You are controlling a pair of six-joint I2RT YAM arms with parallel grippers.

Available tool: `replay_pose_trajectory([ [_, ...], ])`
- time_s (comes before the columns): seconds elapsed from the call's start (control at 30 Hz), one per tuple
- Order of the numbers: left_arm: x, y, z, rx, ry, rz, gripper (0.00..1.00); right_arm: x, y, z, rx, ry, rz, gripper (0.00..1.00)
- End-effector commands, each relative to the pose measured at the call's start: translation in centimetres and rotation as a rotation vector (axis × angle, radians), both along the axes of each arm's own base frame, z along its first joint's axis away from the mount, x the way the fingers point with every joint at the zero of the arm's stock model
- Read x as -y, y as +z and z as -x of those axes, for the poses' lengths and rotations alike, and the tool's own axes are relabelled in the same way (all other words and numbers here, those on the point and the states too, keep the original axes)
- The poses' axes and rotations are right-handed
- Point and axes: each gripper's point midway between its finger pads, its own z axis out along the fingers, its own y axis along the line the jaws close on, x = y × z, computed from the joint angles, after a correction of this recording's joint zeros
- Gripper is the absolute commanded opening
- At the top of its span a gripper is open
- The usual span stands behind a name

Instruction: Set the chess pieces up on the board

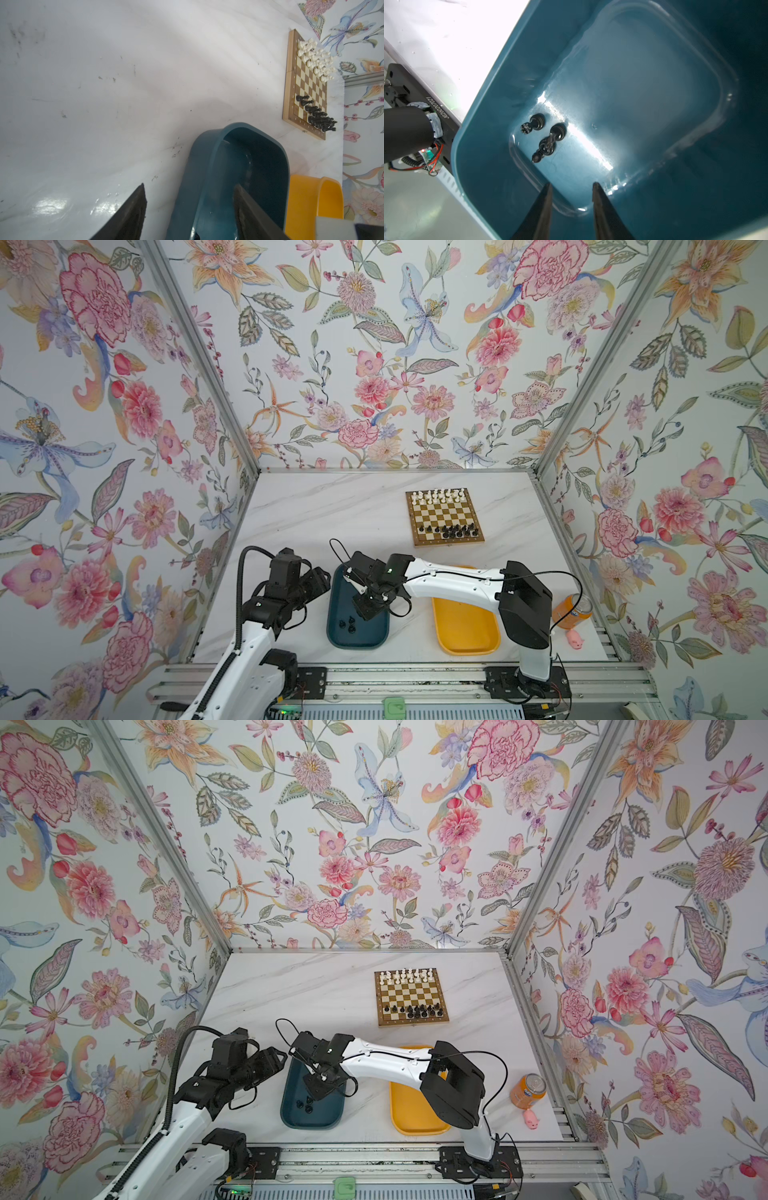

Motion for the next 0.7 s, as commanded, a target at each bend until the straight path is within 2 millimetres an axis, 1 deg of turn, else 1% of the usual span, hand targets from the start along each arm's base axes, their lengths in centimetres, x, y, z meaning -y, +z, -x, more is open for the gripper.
replay_pose_trajectory([
  [0.0,0.2,0.1,-0.4,0.048,-0.020,0.125,0.65,-1.9,0.2,0.1,-0.016,-0.018,-0.041,0.34],
  [0.03,0.1,0.2,-0.5,0.058,-0.013,0.152,0.65,-2.1,0.1,0.2,-0.020,-0.017,-0.042,0.34],
  [0.23,0.2,0.9,-0.8,0.074,-0.035,0.134,0.65,-3.2,-0.6,0.6,-0.034,-0.019,-0.041,0.32],
  [0.53,0.3,1.8,-1.1,0.096,-0.049,0.114,0.68,-3.0,-1.9,1.4,-0.054,-0.020,-0.011,0.27],
  [0.67,0.3,1.9,-1.1,0.098,-0.050,0.114,0.68,-2.8,-2.5,1.2,-0.049,-0.026,0.005,0.24],
])
